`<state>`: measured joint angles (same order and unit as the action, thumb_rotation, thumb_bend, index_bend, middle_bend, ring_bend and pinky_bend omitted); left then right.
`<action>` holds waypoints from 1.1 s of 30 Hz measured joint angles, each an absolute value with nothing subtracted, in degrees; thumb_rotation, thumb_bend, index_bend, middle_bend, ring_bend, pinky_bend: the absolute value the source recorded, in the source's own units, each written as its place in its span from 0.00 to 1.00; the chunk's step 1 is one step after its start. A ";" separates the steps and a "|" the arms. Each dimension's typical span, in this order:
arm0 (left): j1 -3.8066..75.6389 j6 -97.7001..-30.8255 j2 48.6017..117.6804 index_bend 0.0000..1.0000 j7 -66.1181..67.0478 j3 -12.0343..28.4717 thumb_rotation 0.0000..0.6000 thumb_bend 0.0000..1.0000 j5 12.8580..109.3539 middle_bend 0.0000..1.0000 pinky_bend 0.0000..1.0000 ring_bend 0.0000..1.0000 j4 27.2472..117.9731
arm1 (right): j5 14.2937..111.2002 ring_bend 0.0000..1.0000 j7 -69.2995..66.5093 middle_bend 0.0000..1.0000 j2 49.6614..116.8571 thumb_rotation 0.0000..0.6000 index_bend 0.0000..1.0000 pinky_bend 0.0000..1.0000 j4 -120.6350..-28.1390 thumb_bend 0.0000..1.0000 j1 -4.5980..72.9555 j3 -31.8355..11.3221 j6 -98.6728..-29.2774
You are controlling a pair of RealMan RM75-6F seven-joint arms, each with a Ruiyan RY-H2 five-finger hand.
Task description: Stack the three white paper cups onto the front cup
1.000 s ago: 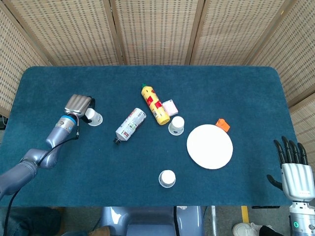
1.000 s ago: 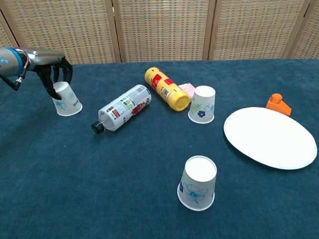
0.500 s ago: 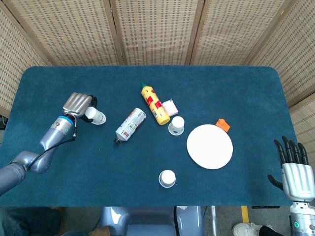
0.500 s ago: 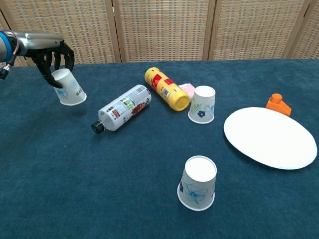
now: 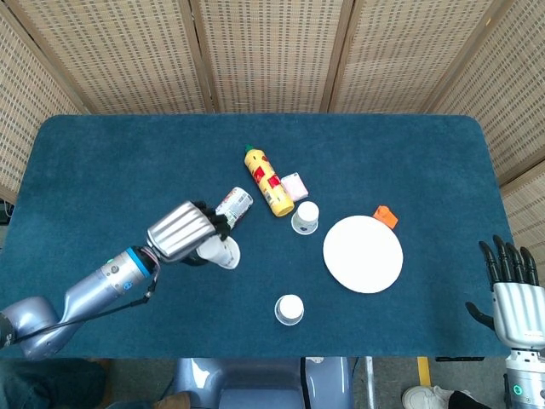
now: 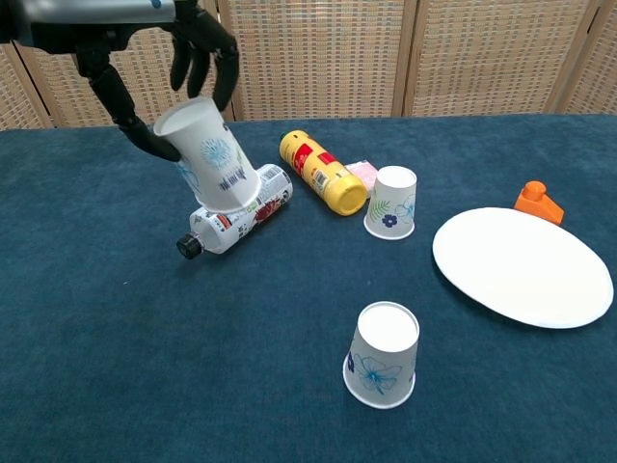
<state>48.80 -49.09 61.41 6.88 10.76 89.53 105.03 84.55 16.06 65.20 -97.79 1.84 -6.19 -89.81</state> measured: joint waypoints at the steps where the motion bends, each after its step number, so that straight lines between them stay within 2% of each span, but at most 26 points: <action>1: 49.23 -48.71 61.10 0.61 7.48 10.48 1.00 0.23 90.14 0.46 0.46 0.47 107.13 | 84.46 0.00 16.05 0.00 65.18 1.00 0.00 0.00 -97.75 0.00 1.86 -6.22 -89.78; 5: 51.56 -46.05 61.31 0.62 10.38 9.68 1.00 0.23 92.10 0.47 0.46 0.47 112.28 | 84.01 0.00 16.13 0.00 65.15 1.00 0.00 0.00 -97.60 0.00 2.00 -6.27 -89.39; 9: 54.08 -43.56 65.05 0.62 13.65 9.51 1.00 0.23 92.81 0.47 0.46 0.47 112.69 | 83.21 0.00 16.11 0.00 65.15 1.00 0.00 0.00 -97.49 0.00 2.11 -6.57 -89.14; 19: 59.31 -40.25 75.02 0.62 17.05 9.65 1.00 0.23 91.95 0.47 0.46 0.47 106.75 | 81.69 0.00 15.95 0.00 65.13 1.00 0.00 0.00 -97.20 0.00 2.27 -7.14 -88.81; 33: 64.37 -36.81 80.29 0.62 21.04 10.67 1.00 0.23 87.74 0.47 0.46 0.47 100.92 | 80.21 0.00 15.84 0.00 65.09 1.00 0.00 0.00 -96.96 0.00 2.33 -7.67 -88.79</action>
<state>64.37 -36.81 80.29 21.04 10.67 87.74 100.92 80.21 15.84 65.09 -96.96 2.33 -7.67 -88.79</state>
